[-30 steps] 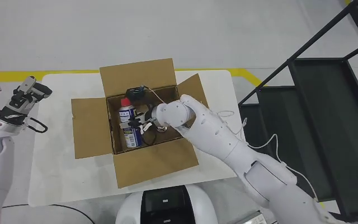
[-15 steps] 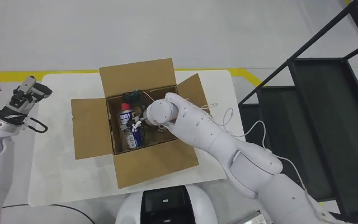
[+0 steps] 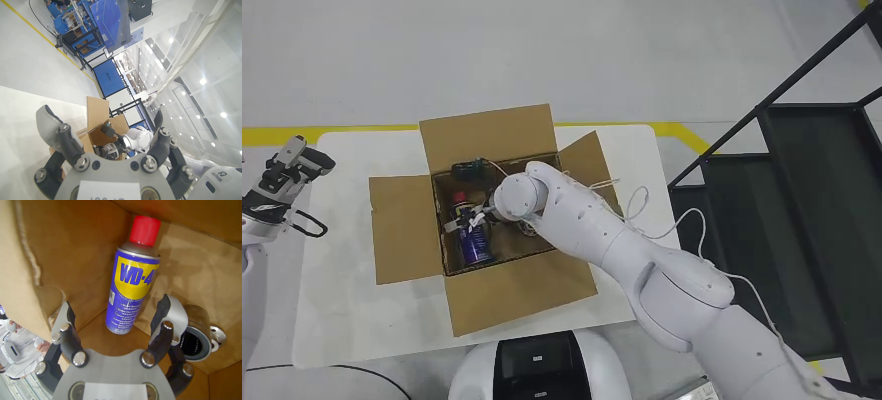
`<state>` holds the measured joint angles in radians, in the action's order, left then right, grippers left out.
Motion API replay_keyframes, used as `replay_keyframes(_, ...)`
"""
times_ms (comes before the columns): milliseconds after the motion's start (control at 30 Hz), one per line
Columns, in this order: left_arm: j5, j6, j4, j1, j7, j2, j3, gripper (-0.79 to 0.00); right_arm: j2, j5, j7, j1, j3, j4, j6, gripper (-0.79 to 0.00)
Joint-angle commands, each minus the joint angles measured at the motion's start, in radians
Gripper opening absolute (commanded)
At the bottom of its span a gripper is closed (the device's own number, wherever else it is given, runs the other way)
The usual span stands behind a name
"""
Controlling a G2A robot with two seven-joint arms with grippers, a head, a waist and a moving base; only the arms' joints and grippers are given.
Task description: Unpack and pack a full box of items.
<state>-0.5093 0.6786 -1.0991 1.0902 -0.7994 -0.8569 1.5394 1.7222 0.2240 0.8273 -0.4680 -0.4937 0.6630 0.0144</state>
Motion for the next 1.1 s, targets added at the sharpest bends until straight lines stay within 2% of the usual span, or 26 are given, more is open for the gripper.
replay_keyframes(0, 0.000, 0.000, 0.000, 0.000, 0.000, 0.000, 0.000, 0.000, -0.007, -0.008, -0.010, -0.004, -0.020, 0.028, 0.029, 0.000)
replay_keyframes(167, 0.000, 0.000, 0.000, 0.000, 0.000, 0.000, 0.000, 0.000, -0.064, -0.037, -0.012, -0.052, -0.126, 0.162, 0.148, 0.000)
replay_keyframes(333, 0.000, 0.000, 0.000, 0.000, 0.000, 0.000, 0.000, 0.000, -0.165, -0.032, 0.101, -0.175, -0.306, 0.387, 0.235, 0.000)
replay_keyframes(467, 0.058, -0.024, -0.015, 0.019, 0.015, 0.003, 0.005, 0.000, -0.245, -0.007, 0.245, -0.328, -0.478, 0.642, 0.220, 0.000)
replay_keyframes(567, 0.117, -0.016, -0.007, 0.035, 0.000, 0.007, 0.013, 0.000, -0.288, -0.021, 0.342, -0.447, -0.599, 0.828, 0.206, 0.000)
replay_keyframes(667, 0.231, 0.007, 0.036, 0.041, 0.052, 0.011, 0.020, 0.000, -0.317, -0.020, 0.393, -0.536, -0.697, 0.975, 0.183, 0.000)
replay_keyframes(800, 0.358, 0.023, 0.074, 0.045, 0.174, -0.003, -0.024, 0.000, -0.343, -0.030, 0.395, -0.621, -0.807, 1.118, 0.156, 0.000)
replay_keyframes(933, 0.369, 0.051, 0.105, 0.022, 0.224, -0.027, -0.098, 0.000, -0.361, -0.046, 0.337, -0.682, -0.918, 1.185, 0.147, 0.000)
replay_keyframes(1067, 0.354, 0.072, 0.148, -0.029, 0.226, -0.052, -0.171, 0.000, -0.375, -0.070, 0.295, -0.729, -1.002, 1.216, 0.153, 0.000)
